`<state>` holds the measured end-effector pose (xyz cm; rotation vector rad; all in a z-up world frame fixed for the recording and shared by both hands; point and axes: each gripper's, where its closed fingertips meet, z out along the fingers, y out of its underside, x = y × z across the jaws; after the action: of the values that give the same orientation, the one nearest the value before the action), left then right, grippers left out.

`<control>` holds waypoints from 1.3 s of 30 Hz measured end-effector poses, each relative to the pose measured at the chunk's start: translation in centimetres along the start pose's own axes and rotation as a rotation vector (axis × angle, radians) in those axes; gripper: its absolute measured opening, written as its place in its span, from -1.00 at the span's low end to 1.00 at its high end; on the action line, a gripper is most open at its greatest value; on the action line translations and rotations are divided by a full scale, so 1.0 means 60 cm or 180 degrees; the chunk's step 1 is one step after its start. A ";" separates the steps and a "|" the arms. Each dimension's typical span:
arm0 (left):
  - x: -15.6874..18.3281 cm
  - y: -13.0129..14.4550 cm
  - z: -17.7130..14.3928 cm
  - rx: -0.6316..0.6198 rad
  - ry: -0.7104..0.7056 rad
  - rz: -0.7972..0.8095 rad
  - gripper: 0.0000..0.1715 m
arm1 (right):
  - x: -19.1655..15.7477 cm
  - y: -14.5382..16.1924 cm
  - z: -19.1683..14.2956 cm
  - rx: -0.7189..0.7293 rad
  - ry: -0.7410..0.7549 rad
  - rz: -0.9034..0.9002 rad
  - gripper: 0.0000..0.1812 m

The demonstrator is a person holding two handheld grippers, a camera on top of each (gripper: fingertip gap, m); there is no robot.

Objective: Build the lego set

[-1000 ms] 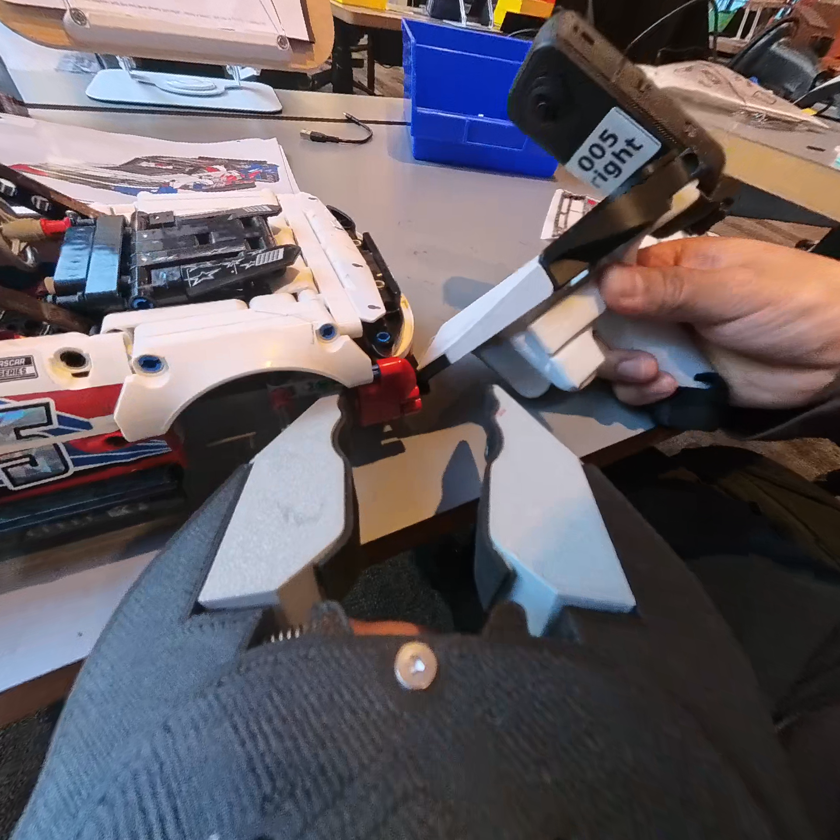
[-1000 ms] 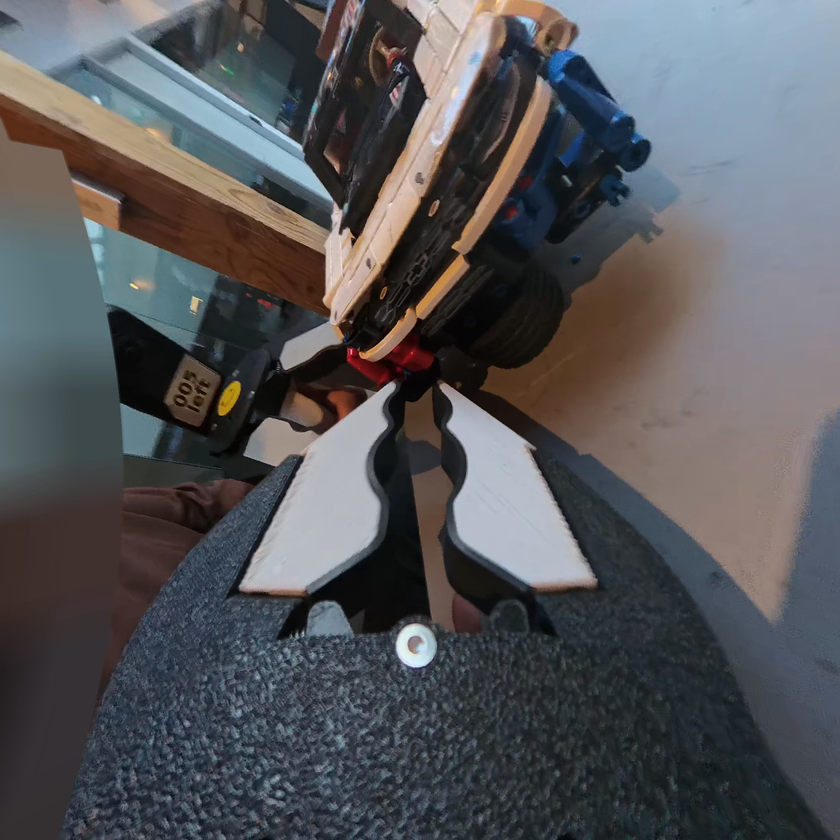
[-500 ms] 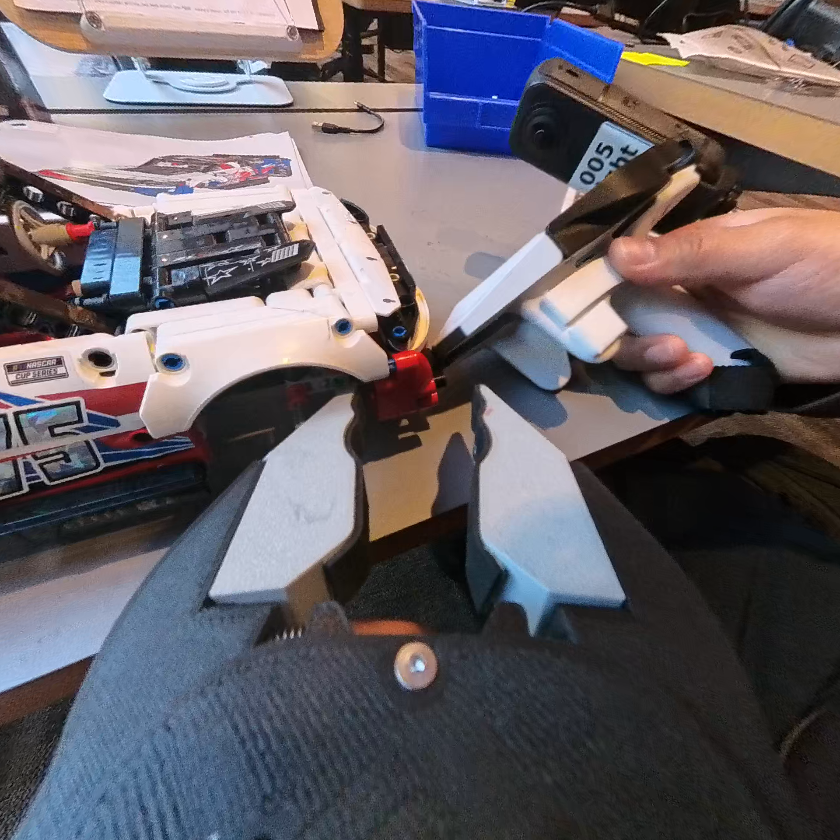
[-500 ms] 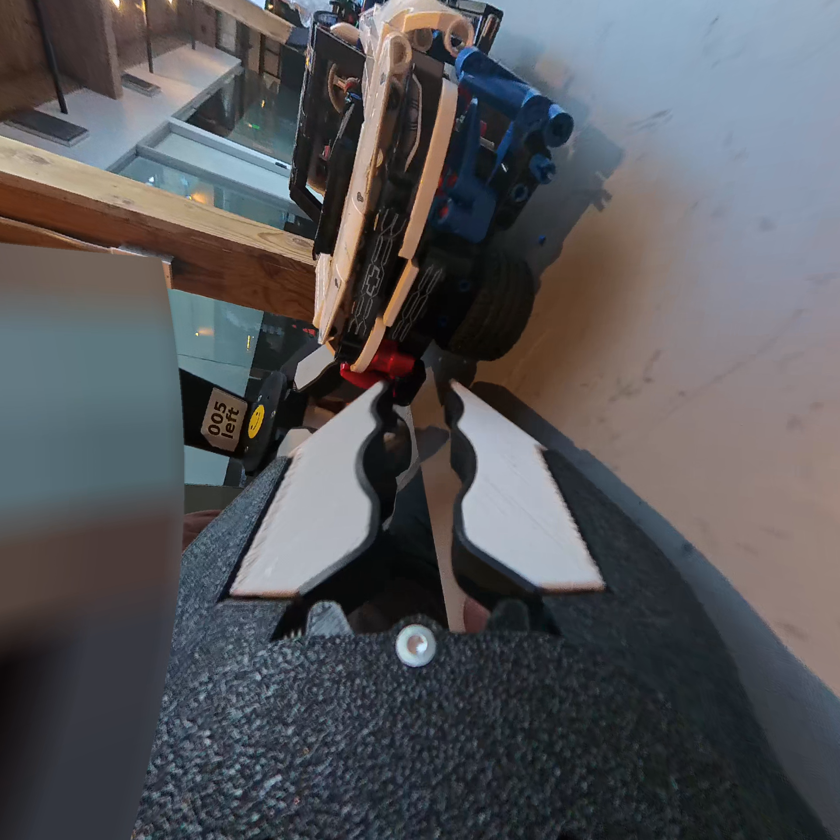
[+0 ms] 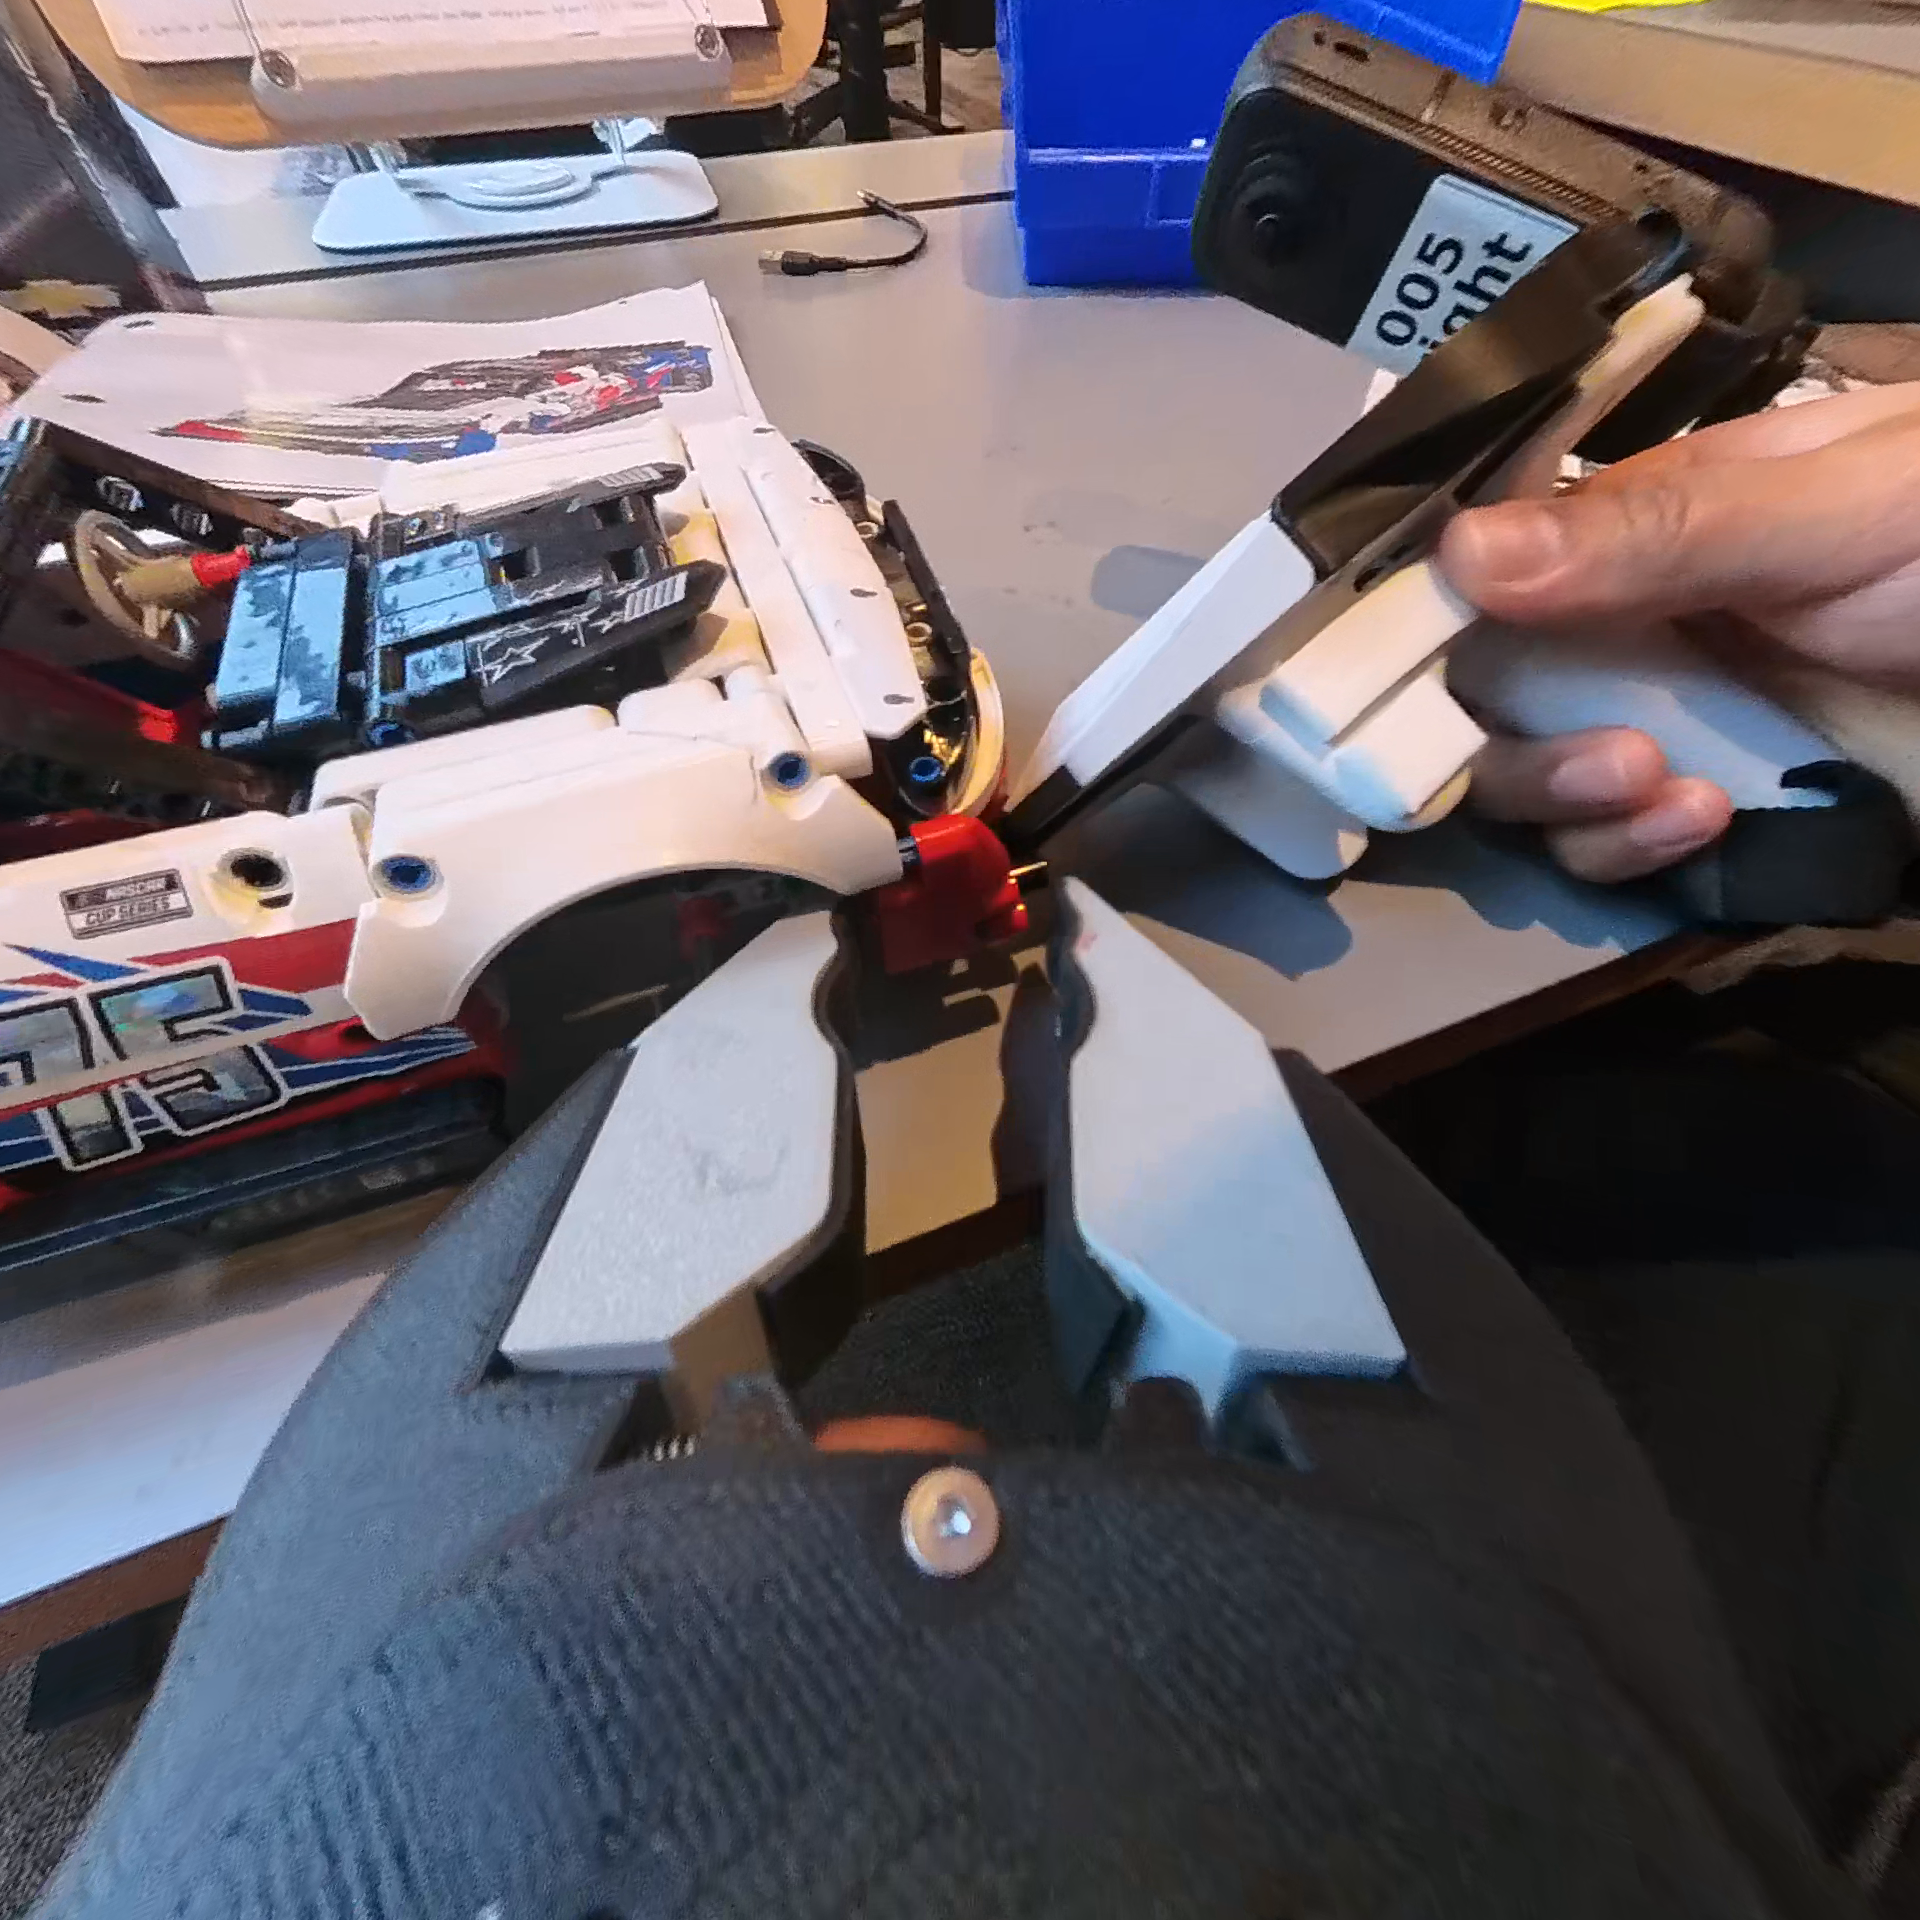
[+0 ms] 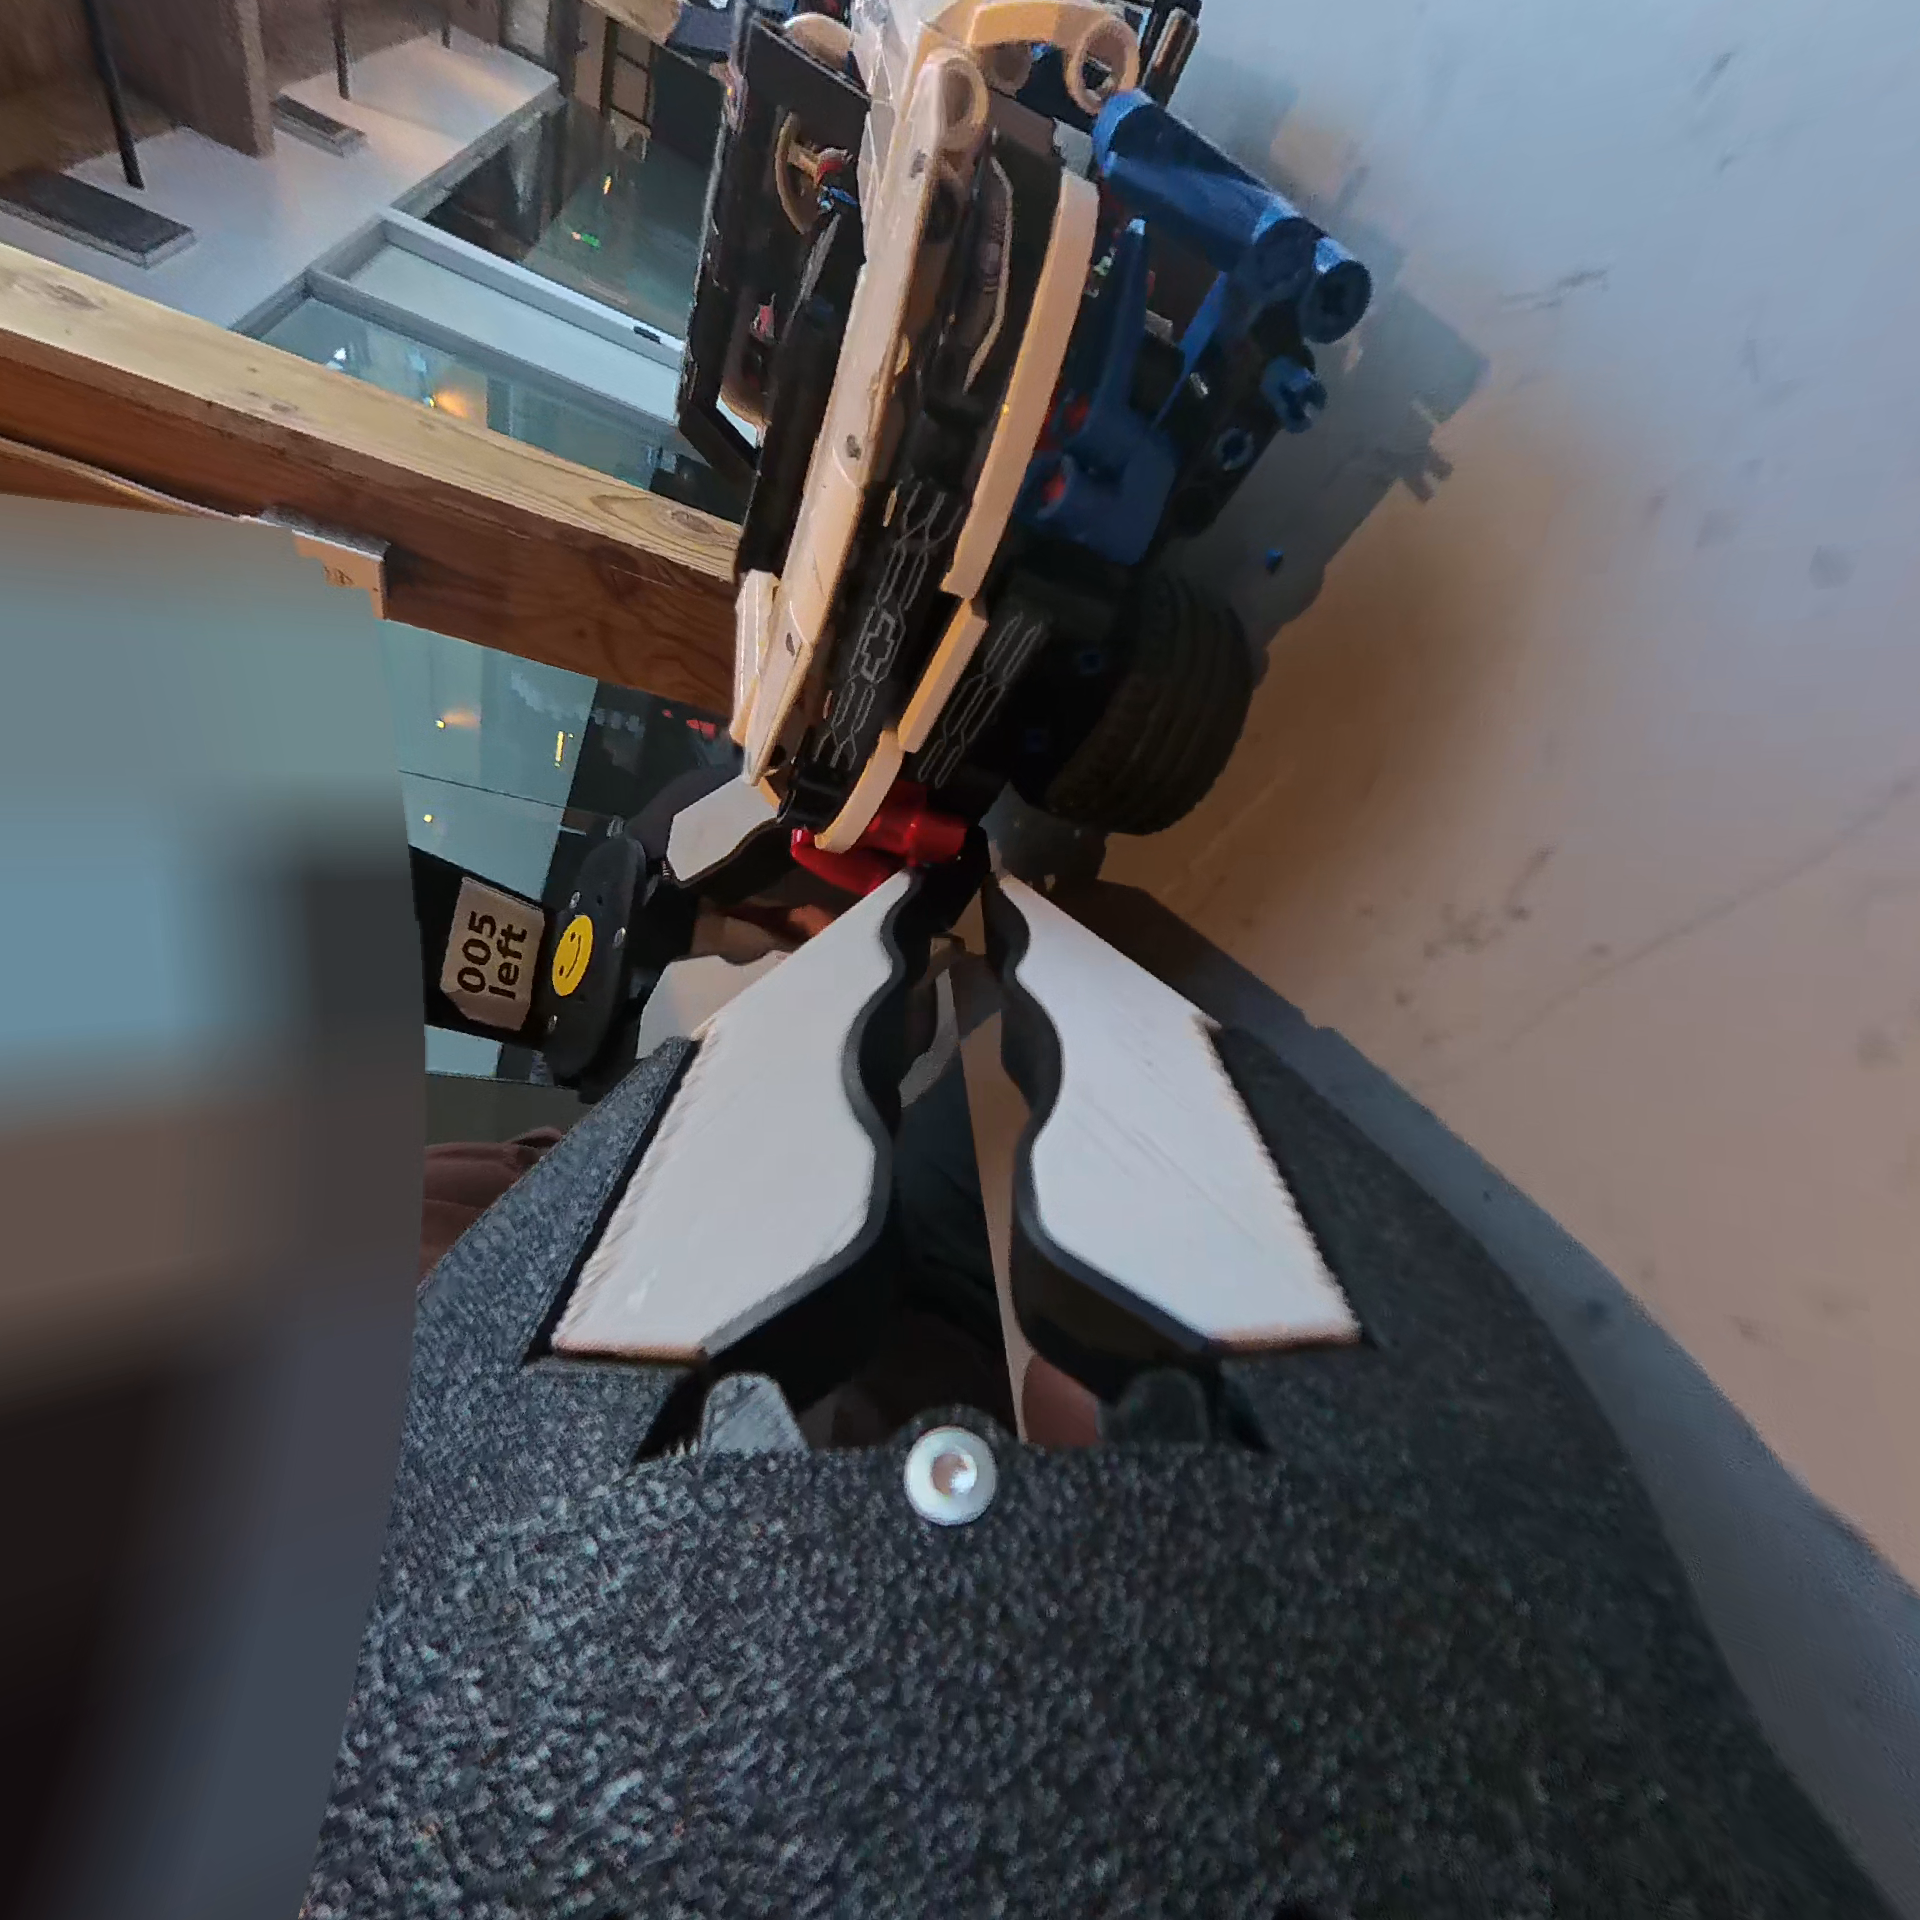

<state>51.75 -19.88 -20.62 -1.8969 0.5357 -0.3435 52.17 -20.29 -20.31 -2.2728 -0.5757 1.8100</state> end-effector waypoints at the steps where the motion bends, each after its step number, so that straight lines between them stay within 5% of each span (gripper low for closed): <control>1: 0.000 0.000 0.000 -0.0007 0.0009 -0.0006 -0.63 | 0.000 0.000 0.000 -0.0005 0.0042 -0.0080 -0.92; 21: -0.008 0.006 -0.003 -0.0088 0.0026 0.0082 -0.64 | 0.002 0.001 0.014 -0.0097 0.0156 -0.0291 -0.92; 23: -0.001 0.002 -0.002 -0.0038 0.0025 -0.0019 -0.52 | 0.000 -0.001 0.013 -0.0059 0.0108 -0.0233 -0.92; 39: -0.009 -0.001 -0.002 0.0096 -0.0233 0.0058 -0.63 | -0.006 0.000 0.002 0.0015 -0.0099 0.0033 -1.00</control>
<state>51.23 -19.66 -20.52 -1.8670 0.4959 -0.2680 51.96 -20.47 -20.00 -2.2527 -0.5652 1.8525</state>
